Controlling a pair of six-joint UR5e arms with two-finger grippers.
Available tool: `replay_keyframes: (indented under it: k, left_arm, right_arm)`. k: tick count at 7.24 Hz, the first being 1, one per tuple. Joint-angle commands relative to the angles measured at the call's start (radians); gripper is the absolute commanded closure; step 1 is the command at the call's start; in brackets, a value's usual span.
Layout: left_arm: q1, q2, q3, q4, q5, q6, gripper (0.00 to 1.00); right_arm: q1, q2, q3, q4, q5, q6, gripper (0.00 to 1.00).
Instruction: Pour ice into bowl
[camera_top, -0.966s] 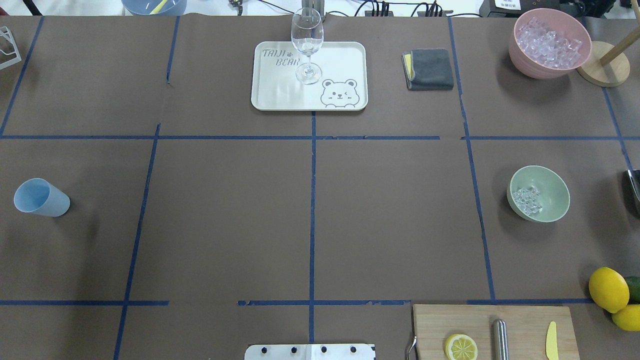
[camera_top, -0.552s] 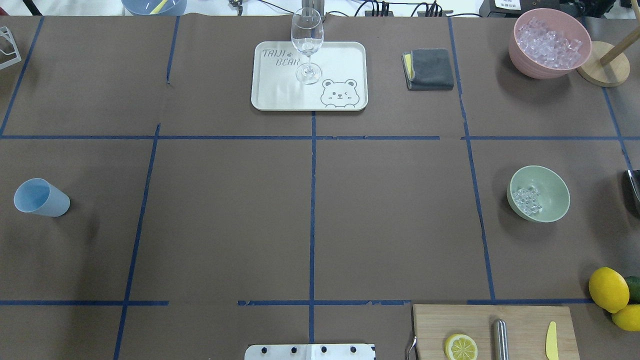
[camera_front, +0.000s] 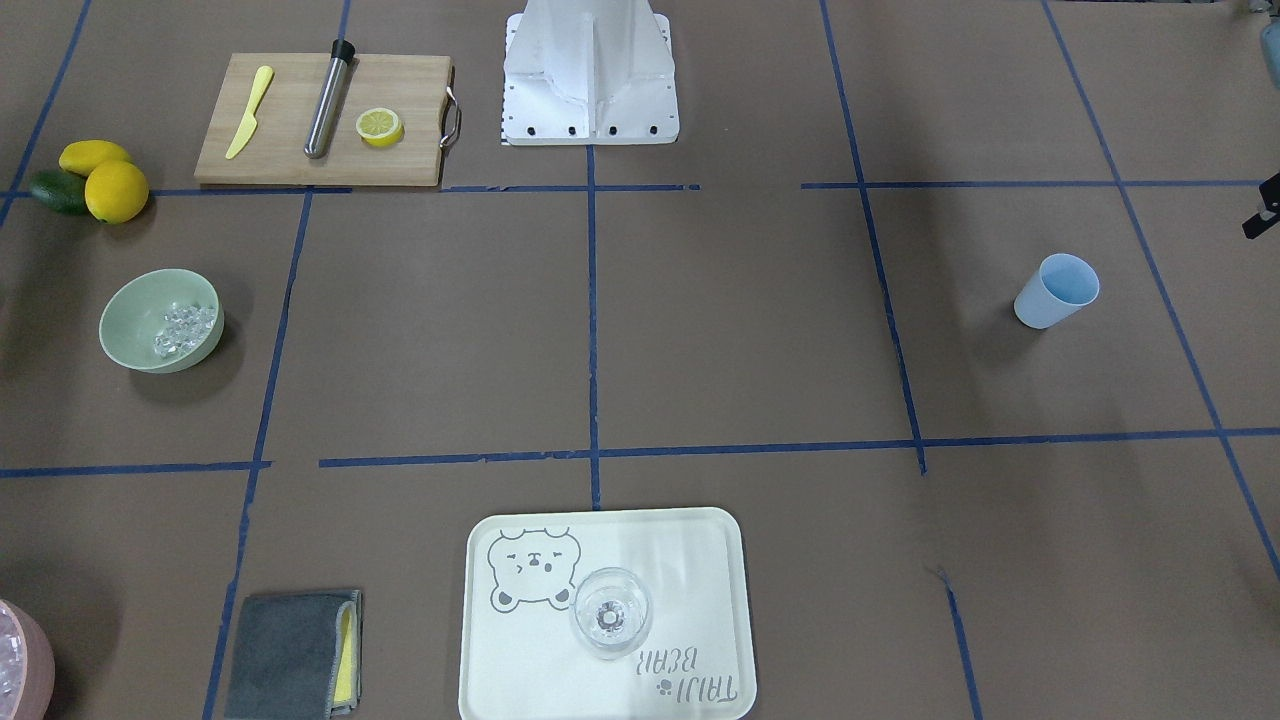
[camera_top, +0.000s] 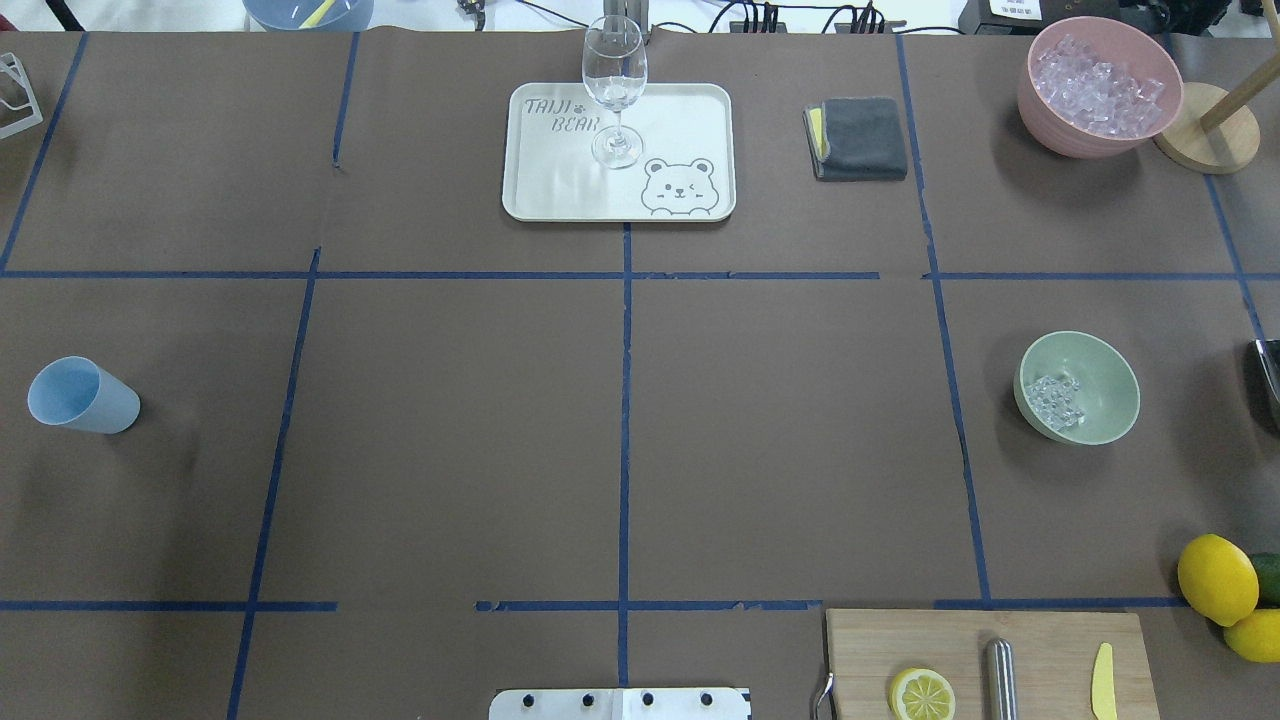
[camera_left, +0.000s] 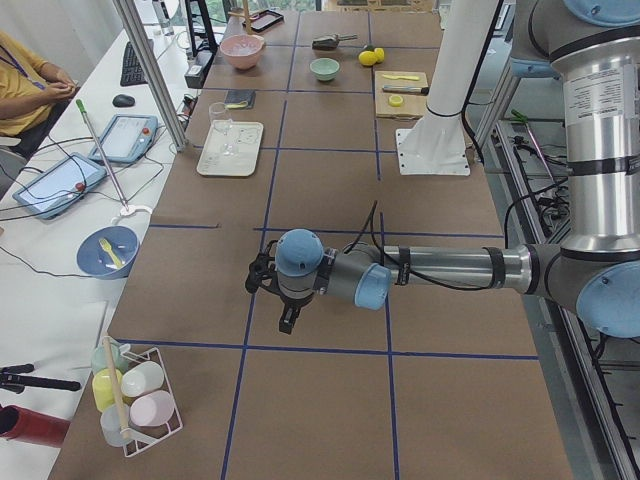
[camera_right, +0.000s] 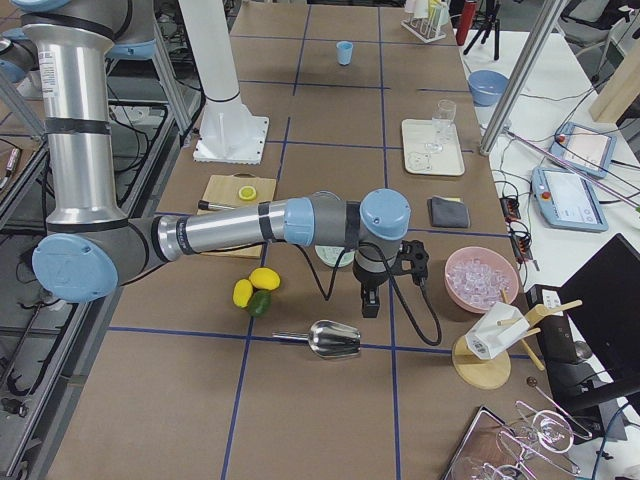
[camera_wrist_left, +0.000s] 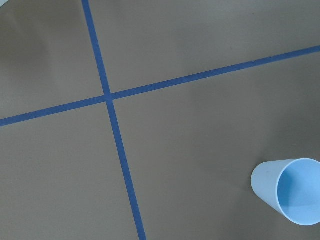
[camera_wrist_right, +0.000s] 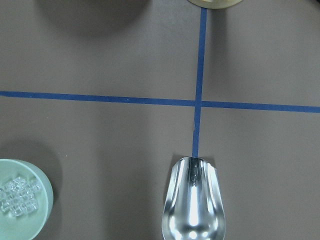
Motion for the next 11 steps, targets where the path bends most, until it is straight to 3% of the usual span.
replay_keyframes:
  k: [1,3,6,9,11]
  left_arm:
    - [-0.005,-0.006,0.024,0.002,0.06,0.023,0.0]
    - [-0.013,0.009,0.01,0.007,0.061,0.03,0.0]
    - [-0.018,0.005,-0.033,0.203,0.062,0.038,0.0]
    - [-0.053,-0.032,-0.059,0.429,0.062,0.156,0.0]
    - [-0.087,-0.067,-0.047,0.468,0.061,0.159,0.0]
  right_arm:
    - [0.002,0.037,0.01,-0.008,0.002,0.0,0.0]
    - [0.002,0.034,0.013,-0.008,-0.002,0.0,0.0]
    - [-0.019,0.008,0.032,-0.011,-0.002,-0.011,0.0]
    - [-0.092,-0.003,-0.045,-0.001,-0.024,-0.018,0.0]
    - [-0.118,-0.004,-0.056,0.002,-0.022,-0.015,0.0]
